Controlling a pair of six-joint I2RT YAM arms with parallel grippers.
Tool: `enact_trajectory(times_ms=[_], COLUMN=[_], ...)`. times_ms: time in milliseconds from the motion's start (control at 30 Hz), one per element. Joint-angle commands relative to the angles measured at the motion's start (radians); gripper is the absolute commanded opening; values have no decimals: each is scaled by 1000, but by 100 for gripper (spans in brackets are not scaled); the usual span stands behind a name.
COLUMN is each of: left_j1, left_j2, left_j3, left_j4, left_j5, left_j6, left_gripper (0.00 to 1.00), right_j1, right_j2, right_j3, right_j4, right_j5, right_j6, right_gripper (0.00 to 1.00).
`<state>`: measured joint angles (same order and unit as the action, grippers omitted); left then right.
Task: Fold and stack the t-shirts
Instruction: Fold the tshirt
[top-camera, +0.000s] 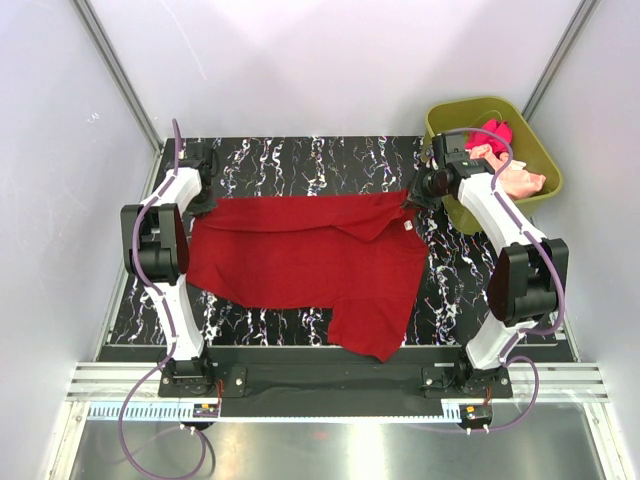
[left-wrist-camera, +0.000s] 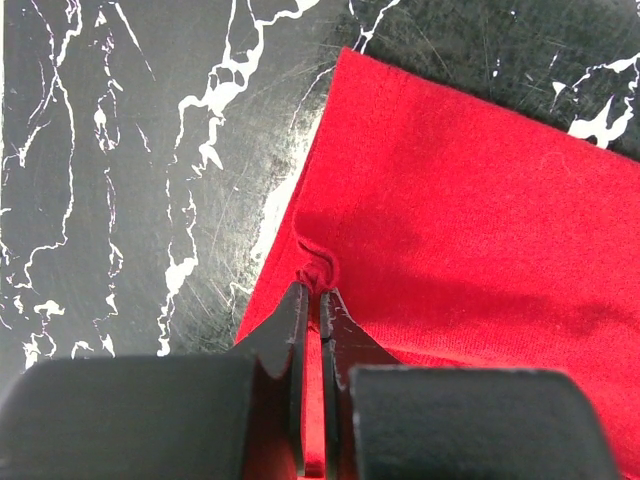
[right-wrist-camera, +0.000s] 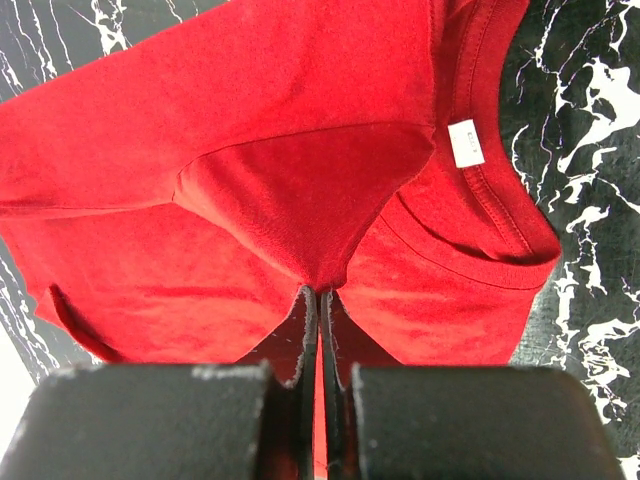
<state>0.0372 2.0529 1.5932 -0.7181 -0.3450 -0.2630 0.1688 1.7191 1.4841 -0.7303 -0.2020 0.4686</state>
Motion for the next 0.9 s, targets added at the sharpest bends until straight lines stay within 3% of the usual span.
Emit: enact_trajectory(times_ms=[0,167,267,300,333,367,400,433,467,633,867], left_j1=[6,6,6,7,9,10,13,15,15,16,16], left_j2=[10,12,6,-11,-25,-42,-81,-103,-123,-267,-356], left_j3=[28,31,28,27,19,13,7,-2,-7,-111,-349], left_j4=[-1,-14,-47,-59,-70,-78,-80,-81,-84,-64,8], left_j5=[-9,-26,-87,-112,-129,-147,-156,-167,-173,-53,228], left_j6=[-7,-18,-42,-56,-88,-100,-125,-139,-148,-241,-280], left_gripper=[4,7,21,26,40,45,48,57,59,61,43], right_j1=[-8,-8,-8,-9,-5,-6,-6,-6,-8,-6,4], right_j2=[-35,-32,-32,-35,-55,-67,-94,-104,-111,-108,-121], right_j3=[-11,-24,-36,-48,-64,-79,-109,-122,-130,-105,-188], right_j4=[12,-9,-65,-79,-87,-89,-89,-92,-96,-129,-87], right_j5=[4,10,24,29,29,27,23,23,24,56,-26], right_j6=[11,10,4,1,-13,-21,-31,-54,-67,-107,-88], right_gripper=[0,0,3,6,11,16,25,40,46,58,63])
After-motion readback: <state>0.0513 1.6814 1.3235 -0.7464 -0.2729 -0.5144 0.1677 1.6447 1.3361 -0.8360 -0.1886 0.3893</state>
